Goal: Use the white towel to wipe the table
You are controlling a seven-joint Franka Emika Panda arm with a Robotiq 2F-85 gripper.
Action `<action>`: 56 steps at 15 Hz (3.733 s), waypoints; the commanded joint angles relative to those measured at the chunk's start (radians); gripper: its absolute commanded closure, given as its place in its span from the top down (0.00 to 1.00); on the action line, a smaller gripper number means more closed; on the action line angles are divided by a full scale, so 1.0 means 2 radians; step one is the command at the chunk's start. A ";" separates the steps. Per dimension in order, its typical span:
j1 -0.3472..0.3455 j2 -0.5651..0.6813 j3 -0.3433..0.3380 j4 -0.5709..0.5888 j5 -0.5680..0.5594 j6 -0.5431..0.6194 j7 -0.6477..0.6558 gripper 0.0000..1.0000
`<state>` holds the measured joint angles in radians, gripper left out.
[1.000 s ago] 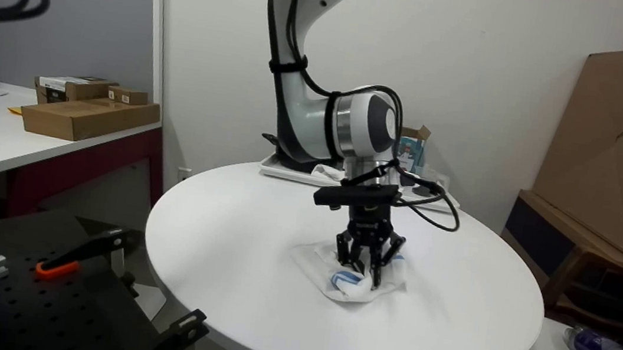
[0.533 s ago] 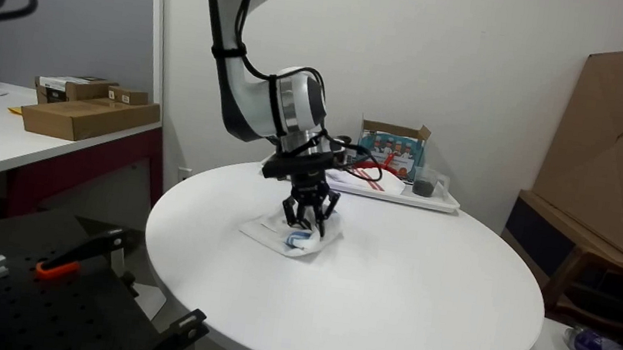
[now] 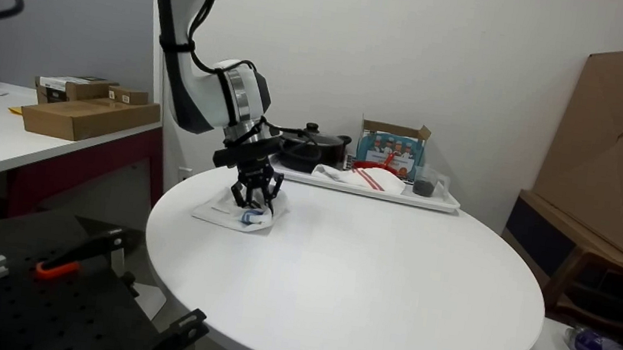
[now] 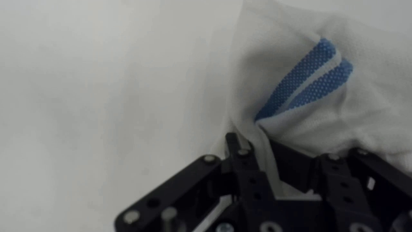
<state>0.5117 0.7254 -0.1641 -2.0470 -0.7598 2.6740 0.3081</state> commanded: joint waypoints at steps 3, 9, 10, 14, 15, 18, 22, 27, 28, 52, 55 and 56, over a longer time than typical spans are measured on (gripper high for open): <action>0.014 0.013 0.017 -0.010 -0.073 0.009 0.033 0.05; -0.018 -0.008 0.039 -0.062 -0.131 -0.014 0.033 0.05; -0.025 -0.011 0.039 -0.071 -0.138 -0.021 0.035 0.05; -0.067 -0.025 0.031 -0.103 -0.153 -0.062 0.051 0.05; -0.079 -0.027 0.029 -0.107 -0.158 -0.068 0.056 0.05; -0.120 -0.032 0.029 -0.110 -0.165 -0.079 0.057 0.05; -0.165 -0.037 0.029 -0.097 -0.160 -0.075 0.052 0.05; -0.217 -0.034 0.028 -0.054 -0.131 -0.070 0.042 0.05; -0.227 -0.035 0.028 -0.043 -0.121 -0.067 0.038 0.05; -0.317 0.008 -0.066 0.084 0.132 -0.078 -0.008 0.06; -0.312 0.016 -0.071 0.079 0.150 -0.084 -0.027 0.06; -0.308 0.017 -0.069 0.075 0.151 -0.086 -0.034 0.06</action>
<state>-0.1248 0.7397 -0.2981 -1.9033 -0.4981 2.5289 0.2939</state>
